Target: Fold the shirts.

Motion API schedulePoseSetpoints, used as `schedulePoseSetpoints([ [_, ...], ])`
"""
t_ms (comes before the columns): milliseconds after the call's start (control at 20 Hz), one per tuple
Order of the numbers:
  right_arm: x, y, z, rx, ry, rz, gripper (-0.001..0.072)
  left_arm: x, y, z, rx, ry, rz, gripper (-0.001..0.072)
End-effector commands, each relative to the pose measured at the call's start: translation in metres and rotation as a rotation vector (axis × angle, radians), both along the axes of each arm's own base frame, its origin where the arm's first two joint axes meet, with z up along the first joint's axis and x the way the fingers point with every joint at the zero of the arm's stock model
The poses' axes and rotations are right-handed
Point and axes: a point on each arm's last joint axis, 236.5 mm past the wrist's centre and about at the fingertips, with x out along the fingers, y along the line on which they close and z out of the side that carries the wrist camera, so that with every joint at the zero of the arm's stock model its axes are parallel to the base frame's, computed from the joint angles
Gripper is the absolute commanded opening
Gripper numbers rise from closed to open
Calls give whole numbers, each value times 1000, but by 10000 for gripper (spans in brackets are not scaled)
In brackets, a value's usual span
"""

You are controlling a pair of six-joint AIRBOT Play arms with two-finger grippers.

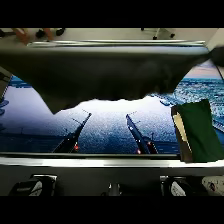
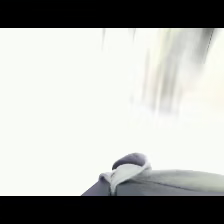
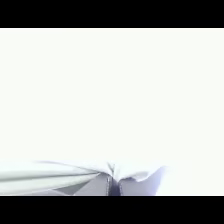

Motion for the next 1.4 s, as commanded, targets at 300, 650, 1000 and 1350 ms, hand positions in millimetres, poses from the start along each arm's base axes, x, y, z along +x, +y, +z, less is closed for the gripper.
schedulePoseSetpoints([
  [300, -177, 18, 139, -152, -391, -150, 26, -124, -4, 129, 110, -325, 63, 19],
  [650, -96, -1, -20, -39, 284, -83, 26, 1, 27, -50, 182, 340, 88, 19],
  [1000, 33, 22, -286, 49, 924, 83, 25, 105, 41, -366, 110, 1024, 29, 20],
  [1350, 163, 51, -364, 253, 703, -76, 26, 190, 28, -442, -30, 1047, 0, 21],
])
